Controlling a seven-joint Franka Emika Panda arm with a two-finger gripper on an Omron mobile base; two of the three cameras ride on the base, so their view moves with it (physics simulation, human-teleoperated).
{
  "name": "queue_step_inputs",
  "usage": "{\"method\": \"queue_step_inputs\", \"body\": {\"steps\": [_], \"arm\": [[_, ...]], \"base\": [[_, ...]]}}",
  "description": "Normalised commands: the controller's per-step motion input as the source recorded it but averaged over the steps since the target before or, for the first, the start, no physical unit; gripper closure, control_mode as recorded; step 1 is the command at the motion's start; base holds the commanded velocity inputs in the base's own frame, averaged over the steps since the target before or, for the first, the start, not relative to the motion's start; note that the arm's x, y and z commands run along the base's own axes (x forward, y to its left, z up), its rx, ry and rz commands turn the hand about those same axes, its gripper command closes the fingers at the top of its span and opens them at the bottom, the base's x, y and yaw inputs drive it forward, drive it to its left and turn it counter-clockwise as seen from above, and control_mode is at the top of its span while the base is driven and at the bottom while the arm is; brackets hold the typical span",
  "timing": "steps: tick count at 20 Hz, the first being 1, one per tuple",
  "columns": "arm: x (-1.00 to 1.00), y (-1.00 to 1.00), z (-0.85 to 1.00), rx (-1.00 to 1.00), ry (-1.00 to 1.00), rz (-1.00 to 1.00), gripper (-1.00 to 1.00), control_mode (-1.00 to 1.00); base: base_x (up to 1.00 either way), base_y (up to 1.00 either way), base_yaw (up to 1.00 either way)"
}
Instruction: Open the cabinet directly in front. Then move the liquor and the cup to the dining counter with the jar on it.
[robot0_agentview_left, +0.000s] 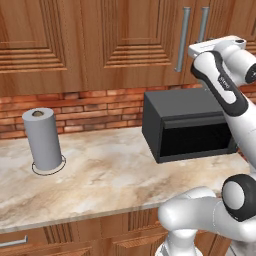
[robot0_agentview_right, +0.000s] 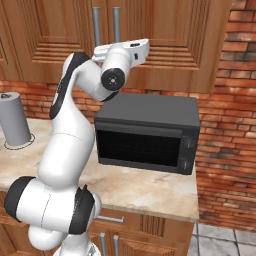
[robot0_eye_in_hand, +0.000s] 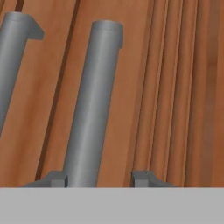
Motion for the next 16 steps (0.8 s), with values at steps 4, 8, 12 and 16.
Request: {"method": "queue_step_inputs", "body": {"steps": [4,8,12,16], "arm": [[0.18,0.23,-0.03,-0.01,0.04,0.0,1.0,-1.0],[0.07,0.0,-0.08,0.0,0.09,0.0,1.0,-1.0],[0.28,0.11,-0.13,0.0,0.04,0.0,1.0,-1.0],[0.34,0.15,-0.2,0.0,0.0,0.0,1.0,-1.0]], "base": [[0.0,0.0,0.0],[0.0,0.0,0.0],[0.0,0.0,0.0],[0.0,0.0,0.0]]}}
